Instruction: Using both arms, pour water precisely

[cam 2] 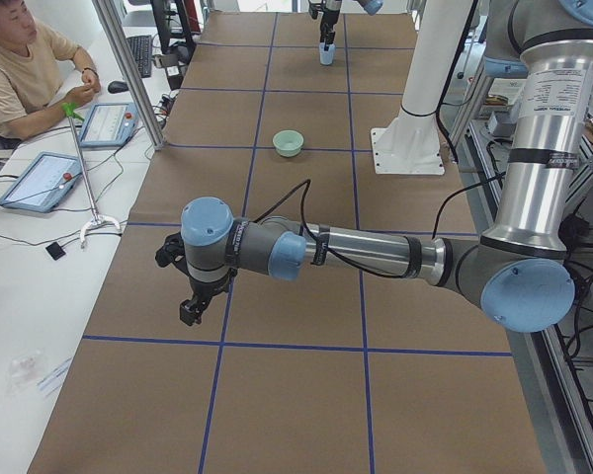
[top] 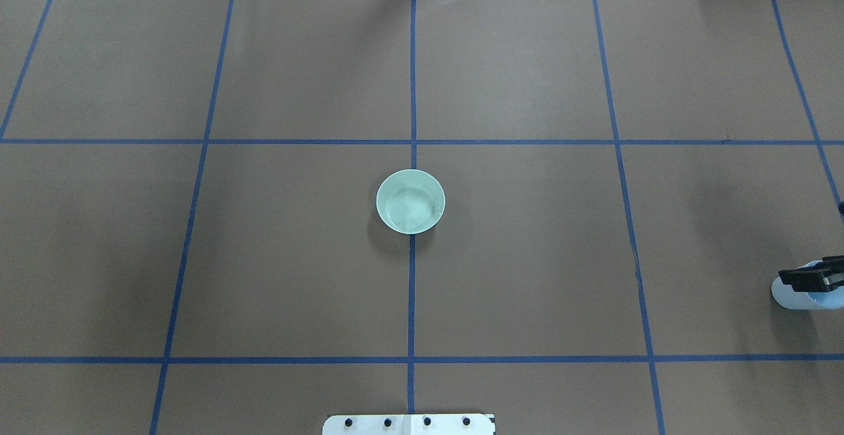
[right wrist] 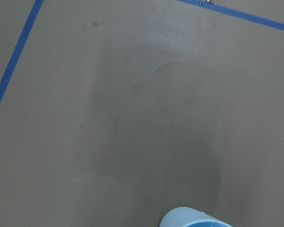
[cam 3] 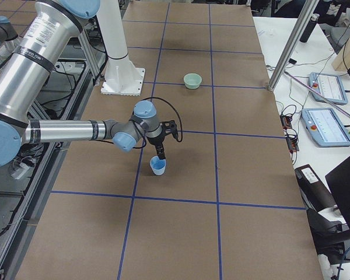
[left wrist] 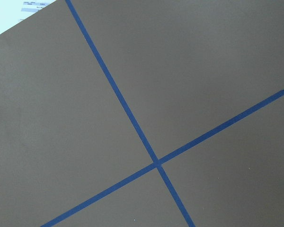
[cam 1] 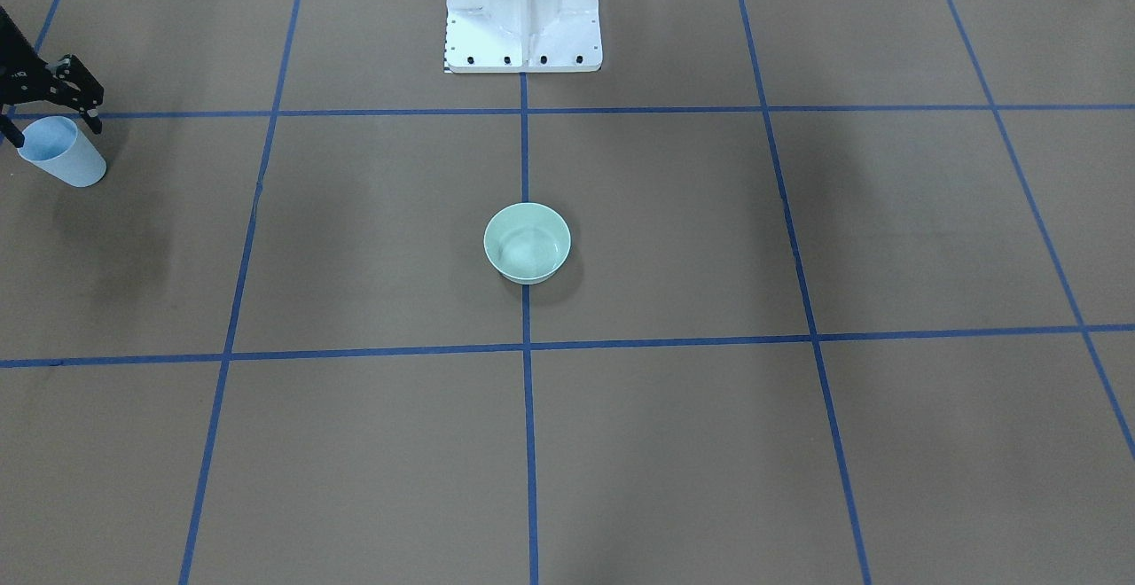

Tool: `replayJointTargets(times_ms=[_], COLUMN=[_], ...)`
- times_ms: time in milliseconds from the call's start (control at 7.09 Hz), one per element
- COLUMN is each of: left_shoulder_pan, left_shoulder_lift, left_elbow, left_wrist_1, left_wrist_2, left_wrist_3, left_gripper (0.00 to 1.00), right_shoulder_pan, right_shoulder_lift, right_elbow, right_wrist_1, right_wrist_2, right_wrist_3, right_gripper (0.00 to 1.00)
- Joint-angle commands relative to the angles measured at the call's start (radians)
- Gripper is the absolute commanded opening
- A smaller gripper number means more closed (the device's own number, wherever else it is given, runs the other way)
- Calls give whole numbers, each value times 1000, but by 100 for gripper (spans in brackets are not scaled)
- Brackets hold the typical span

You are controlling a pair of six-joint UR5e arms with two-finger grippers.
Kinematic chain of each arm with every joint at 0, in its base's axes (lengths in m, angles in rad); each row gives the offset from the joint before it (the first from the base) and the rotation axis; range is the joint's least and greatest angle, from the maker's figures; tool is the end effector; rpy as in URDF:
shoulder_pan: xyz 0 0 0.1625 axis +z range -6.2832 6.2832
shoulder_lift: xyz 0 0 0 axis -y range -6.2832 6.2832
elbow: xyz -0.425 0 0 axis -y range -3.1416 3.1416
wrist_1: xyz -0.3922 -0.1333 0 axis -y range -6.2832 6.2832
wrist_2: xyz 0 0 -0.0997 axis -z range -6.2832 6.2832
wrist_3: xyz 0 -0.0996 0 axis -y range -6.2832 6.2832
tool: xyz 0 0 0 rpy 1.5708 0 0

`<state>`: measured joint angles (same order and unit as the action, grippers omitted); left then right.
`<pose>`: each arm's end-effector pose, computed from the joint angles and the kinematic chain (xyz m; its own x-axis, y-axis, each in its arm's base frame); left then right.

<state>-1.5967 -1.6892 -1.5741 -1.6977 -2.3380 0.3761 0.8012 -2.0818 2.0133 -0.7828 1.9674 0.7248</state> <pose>-0.0785 -0.5519 0.5819 0.6827 0.4973 -0.5354 -0.2426 0.8453 0.4760 -0.1538 -0.2951 0.5634 0.7103 -0.2592 0.6544 0.0701 0.9511 0.3007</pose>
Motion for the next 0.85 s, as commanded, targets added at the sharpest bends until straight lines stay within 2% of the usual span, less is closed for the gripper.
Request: replayJointTargets(times_ms=[0, 423, 564, 705], left_shoulder_pan=[0, 1, 0, 1], left_shoulder_lift=[0, 6, 6, 6], left_elbow=[2, -1, -1, -1], left_wrist_1=[-4, -5, -5, -5], left_wrist_2=[0, 0, -1, -1], left_wrist_3=[1, 1, 1, 1], left_gripper=[100, 100, 100, 100], right_shoulder_pan=[-14, -30, -31, -39], right_shoulder_lift=[-4, -14, -14, -14], right_elbow=[-14, -39, -41, -44], right_wrist_1=[2, 0, 0, 0], right_wrist_2=[10, 8, 7, 7], right_wrist_3=[1, -2, -4, -5], right_gripper=[59, 59, 45, 24])
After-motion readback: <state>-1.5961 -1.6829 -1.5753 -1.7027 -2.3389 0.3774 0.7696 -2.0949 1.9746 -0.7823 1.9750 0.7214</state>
